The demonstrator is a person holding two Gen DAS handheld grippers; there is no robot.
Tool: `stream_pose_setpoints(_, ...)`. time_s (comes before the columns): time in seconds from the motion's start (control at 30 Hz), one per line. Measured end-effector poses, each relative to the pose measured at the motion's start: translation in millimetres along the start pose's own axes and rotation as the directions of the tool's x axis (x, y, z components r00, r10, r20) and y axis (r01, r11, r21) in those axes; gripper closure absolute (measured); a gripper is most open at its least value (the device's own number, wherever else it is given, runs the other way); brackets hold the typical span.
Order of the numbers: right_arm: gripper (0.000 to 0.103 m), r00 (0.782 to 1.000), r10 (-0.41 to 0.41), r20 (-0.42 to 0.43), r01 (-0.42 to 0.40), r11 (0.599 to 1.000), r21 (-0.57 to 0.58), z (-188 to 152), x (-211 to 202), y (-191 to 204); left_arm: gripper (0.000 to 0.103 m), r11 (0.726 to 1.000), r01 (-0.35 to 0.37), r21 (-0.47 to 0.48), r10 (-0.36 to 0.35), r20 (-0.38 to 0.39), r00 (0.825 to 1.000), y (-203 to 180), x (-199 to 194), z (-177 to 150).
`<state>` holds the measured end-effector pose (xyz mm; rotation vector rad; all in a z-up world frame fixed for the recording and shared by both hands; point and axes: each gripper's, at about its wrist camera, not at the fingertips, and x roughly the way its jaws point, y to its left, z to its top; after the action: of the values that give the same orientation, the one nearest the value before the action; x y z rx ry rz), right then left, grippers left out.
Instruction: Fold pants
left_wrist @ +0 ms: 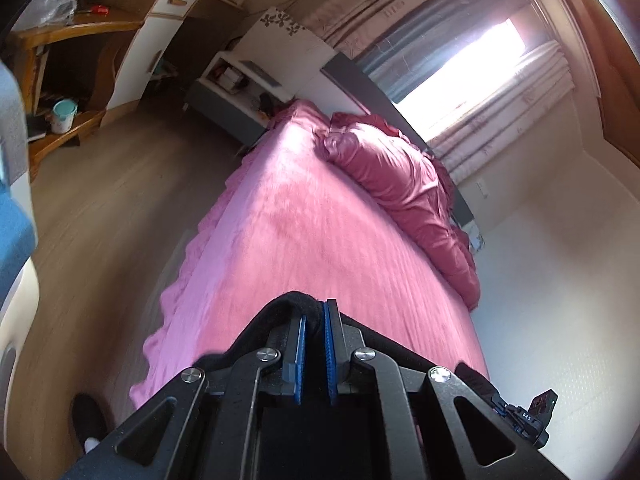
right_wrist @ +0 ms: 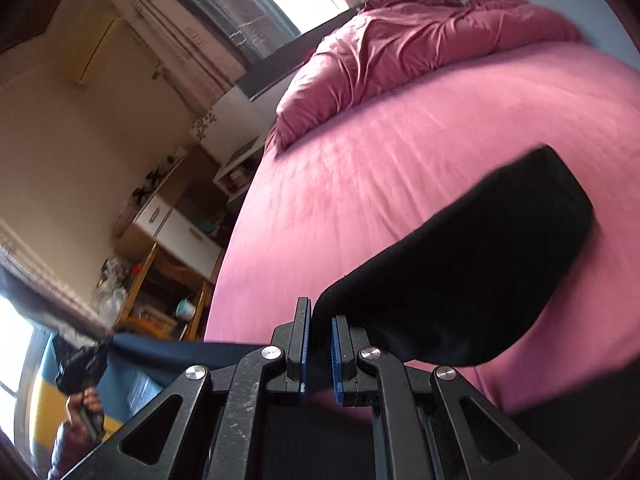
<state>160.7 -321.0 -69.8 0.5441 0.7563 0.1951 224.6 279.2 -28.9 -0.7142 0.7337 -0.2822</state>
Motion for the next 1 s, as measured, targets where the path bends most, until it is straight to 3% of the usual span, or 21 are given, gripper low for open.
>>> stream_pose_setpoints(0.13,0.095,0.998,-0.016,-0.059,0.017,1.0,0.024,-58,-13,-18,0.095,1.0,0.0,-0.022,-0.001,-0.025,1.0,17,-26,-43)
stream_pose_setpoints(0.27,0.095,0.989,-0.056,-0.134,0.06,0.998,0.025,-106,-9,-23,0.095,0.994,-0.02,-0.106,0.013,-0.065,0.998,48,-45,-89)
stream_pose_setpoints(0.47,0.096,0.961,-0.146,-0.235,0.145,0.989,-0.019,-149,19,-33,0.095,0.974,-0.12,-0.193,0.086,-0.178,0.98,93,-44,-149)
stream_pose_setpoints(0.57,0.096,0.948,-0.183,-0.26,0.181,0.983,-0.032,-158,32,-38,0.092,0.957,-0.128,-0.26,0.074,-0.207,0.975,108,-43,-164)
stream_pose_setpoints(0.67,0.096,0.94,-0.204,-0.273,0.202,0.979,-0.034,-165,39,-44,0.078,0.921,-0.112,-0.373,0.035,-0.208,0.978,123,-49,-172)
stream_pose_setpoints(0.73,0.096,0.937,-0.213,-0.276,0.211,0.977,-0.036,-166,45,-44,0.076,0.892,-0.097,-0.442,0.006,-0.202,0.979,132,-54,-176)
stream_pose_setpoints(1.0,0.096,0.933,-0.23,-0.277,0.229,0.973,-0.036,-167,59,-51,0.073,0.844,-0.076,-0.532,-0.038,-0.2,0.979,142,-55,-183)
